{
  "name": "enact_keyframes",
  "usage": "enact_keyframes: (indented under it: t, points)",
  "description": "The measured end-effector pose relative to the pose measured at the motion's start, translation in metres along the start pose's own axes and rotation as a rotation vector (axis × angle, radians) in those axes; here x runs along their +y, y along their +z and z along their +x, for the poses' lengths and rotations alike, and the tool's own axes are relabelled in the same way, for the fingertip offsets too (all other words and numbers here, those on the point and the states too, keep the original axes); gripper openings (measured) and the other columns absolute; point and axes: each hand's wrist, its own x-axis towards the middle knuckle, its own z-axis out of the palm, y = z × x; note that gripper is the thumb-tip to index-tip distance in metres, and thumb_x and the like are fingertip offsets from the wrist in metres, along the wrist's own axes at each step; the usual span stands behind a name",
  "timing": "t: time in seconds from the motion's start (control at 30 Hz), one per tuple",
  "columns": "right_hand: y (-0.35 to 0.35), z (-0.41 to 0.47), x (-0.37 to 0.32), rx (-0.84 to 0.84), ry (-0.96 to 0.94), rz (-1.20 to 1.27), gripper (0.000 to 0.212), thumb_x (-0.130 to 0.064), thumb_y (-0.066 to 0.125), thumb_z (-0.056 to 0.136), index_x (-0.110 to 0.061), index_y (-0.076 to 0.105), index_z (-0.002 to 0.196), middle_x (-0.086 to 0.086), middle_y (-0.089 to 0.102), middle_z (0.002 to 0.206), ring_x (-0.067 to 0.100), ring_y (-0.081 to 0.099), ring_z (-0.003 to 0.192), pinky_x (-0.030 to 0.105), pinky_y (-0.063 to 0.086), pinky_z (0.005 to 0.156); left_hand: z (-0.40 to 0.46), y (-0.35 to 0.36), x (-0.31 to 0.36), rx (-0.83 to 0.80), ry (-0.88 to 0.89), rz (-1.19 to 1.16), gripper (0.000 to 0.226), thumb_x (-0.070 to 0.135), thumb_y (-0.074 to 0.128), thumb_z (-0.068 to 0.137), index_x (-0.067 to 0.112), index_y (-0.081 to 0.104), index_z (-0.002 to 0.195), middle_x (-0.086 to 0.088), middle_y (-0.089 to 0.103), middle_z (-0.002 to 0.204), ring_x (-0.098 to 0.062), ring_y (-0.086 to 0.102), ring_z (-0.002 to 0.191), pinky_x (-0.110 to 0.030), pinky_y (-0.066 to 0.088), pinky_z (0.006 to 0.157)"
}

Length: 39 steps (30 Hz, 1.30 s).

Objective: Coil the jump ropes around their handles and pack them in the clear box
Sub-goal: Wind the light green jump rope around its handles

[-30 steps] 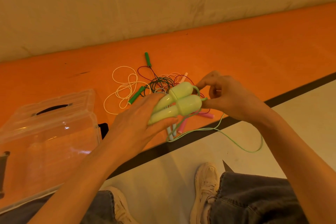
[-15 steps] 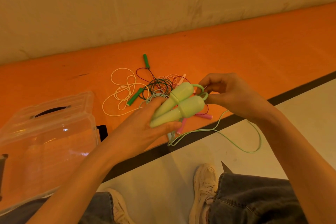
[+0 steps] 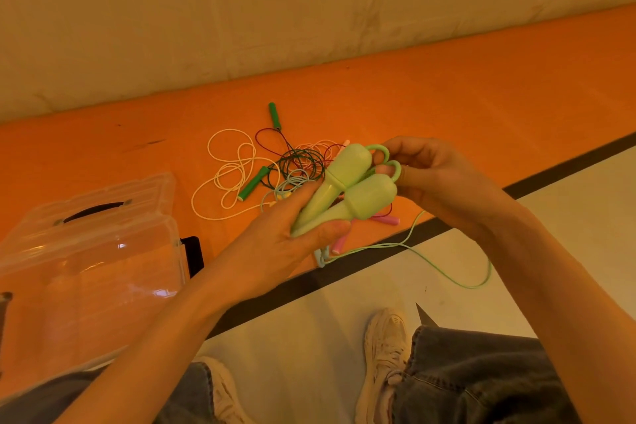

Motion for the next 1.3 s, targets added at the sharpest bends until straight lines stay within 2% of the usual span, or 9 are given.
enact_keyframes:
  t: [0.1, 0.17, 0.33, 0.5, 0.63, 0.83, 1.0, 1.17, 1.3]
  points:
    - [0.0, 0.002, 0.001, 0.026, 0.04, -0.019, 0.021, -0.01, 0.061, 0.072, -0.007, 0.065, 0.093, 0.0, 0.071, 0.081, 0.01, 0.067, 0.076, 0.02, 0.054, 0.068, -0.001, 0.002, -0.006, -0.016, 0.002, 0.058, 0.042, 0.052, 0.054, 0.091, 0.028, 0.048, 0.125, 0.015, 0.057, 0.093, -0.006, 0.055, 0.081, -0.027, 0.048, 0.07]
    - [-0.001, 0.003, 0.001, 0.057, 0.075, -0.045, 0.024, -0.013, 0.065, 0.069, -0.007, 0.067, 0.093, 0.003, 0.071, 0.085, 0.012, 0.068, 0.078, 0.021, 0.055, 0.068, -0.001, 0.001, -0.011, -0.026, -0.016, 0.112, 0.044, 0.059, 0.048, 0.086, 0.029, 0.05, 0.117, 0.007, 0.057, 0.094, -0.013, 0.058, 0.085, -0.036, 0.049, 0.077]
    - [-0.002, 0.005, 0.004, 0.125, 0.172, -0.085, 0.032, -0.017, 0.066, 0.062, -0.006, 0.069, 0.092, 0.01, 0.072, 0.092, 0.018, 0.07, 0.082, 0.022, 0.058, 0.07, 0.0, -0.001, -0.012, 0.009, -0.045, 0.216, 0.043, 0.061, 0.048, 0.088, 0.028, 0.049, 0.115, 0.01, 0.054, 0.083, -0.005, 0.049, 0.069, -0.022, 0.04, 0.06]
    - [-0.006, 0.003, 0.0, 0.089, 0.171, -0.212, 0.019, -0.009, 0.065, 0.075, -0.012, 0.069, 0.094, 0.006, 0.074, 0.091, 0.013, 0.071, 0.082, 0.017, 0.055, 0.069, -0.001, -0.003, -0.008, 0.063, -0.045, 0.435, 0.044, 0.065, 0.04, 0.086, 0.034, 0.041, 0.118, 0.01, 0.049, 0.074, -0.005, 0.047, 0.062, -0.028, 0.031, 0.054]
    - [-0.014, -0.003, -0.007, -0.039, 0.197, -0.101, 0.025, 0.002, 0.057, 0.079, -0.01, 0.067, 0.1, 0.001, 0.075, 0.093, 0.013, 0.071, 0.089, 0.017, 0.054, 0.071, -0.001, -0.006, -0.005, 0.071, -0.075, 0.354, 0.052, 0.065, 0.042, 0.079, 0.032, 0.038, 0.119, 0.014, 0.051, 0.088, -0.001, 0.046, 0.071, -0.025, 0.032, 0.059]
    - [-0.025, -0.006, -0.009, -0.123, 0.209, 0.078, 0.038, 0.001, 0.057, 0.073, -0.005, 0.064, 0.11, 0.007, 0.072, 0.107, 0.019, 0.068, 0.1, 0.022, 0.055, 0.078, -0.001, -0.007, 0.001, 0.048, -0.024, 0.24, 0.036, 0.059, 0.049, 0.085, 0.035, 0.044, 0.112, 0.011, 0.051, 0.077, -0.002, 0.044, 0.062, -0.017, 0.033, 0.055]
    - [-0.028, -0.004, -0.007, -0.178, 0.213, 0.098, 0.037, -0.006, 0.067, 0.064, -0.015, 0.075, 0.099, 0.008, 0.071, 0.111, 0.021, 0.067, 0.104, 0.023, 0.055, 0.08, 0.0, -0.008, 0.001, 0.05, 0.01, 0.213, 0.033, 0.054, 0.051, 0.085, 0.036, 0.048, 0.113, 0.013, 0.053, 0.084, -0.001, 0.046, 0.067, -0.016, 0.034, 0.057]
    - [-0.022, 0.0, -0.003, -0.045, 0.194, 0.063, 0.024, -0.008, 0.061, 0.07, -0.009, 0.075, 0.091, 0.006, 0.074, 0.094, 0.018, 0.071, 0.088, 0.022, 0.057, 0.07, 0.001, -0.01, -0.002, 0.082, 0.009, 0.222, 0.036, 0.054, 0.054, 0.084, 0.037, 0.051, 0.117, 0.018, 0.056, 0.084, 0.001, 0.051, 0.068, -0.014, 0.035, 0.057]
    - [-0.012, 0.002, -0.001, 0.08, 0.17, 0.059, 0.025, -0.011, 0.062, 0.069, -0.003, 0.068, 0.092, 0.008, 0.074, 0.081, 0.015, 0.072, 0.073, 0.02, 0.056, 0.062, 0.002, -0.014, -0.004, 0.126, -0.007, 0.3, 0.054, 0.069, 0.048, 0.079, 0.051, 0.044, 0.129, 0.024, 0.061, 0.105, 0.004, 0.057, 0.09, -0.019, 0.044, 0.068]
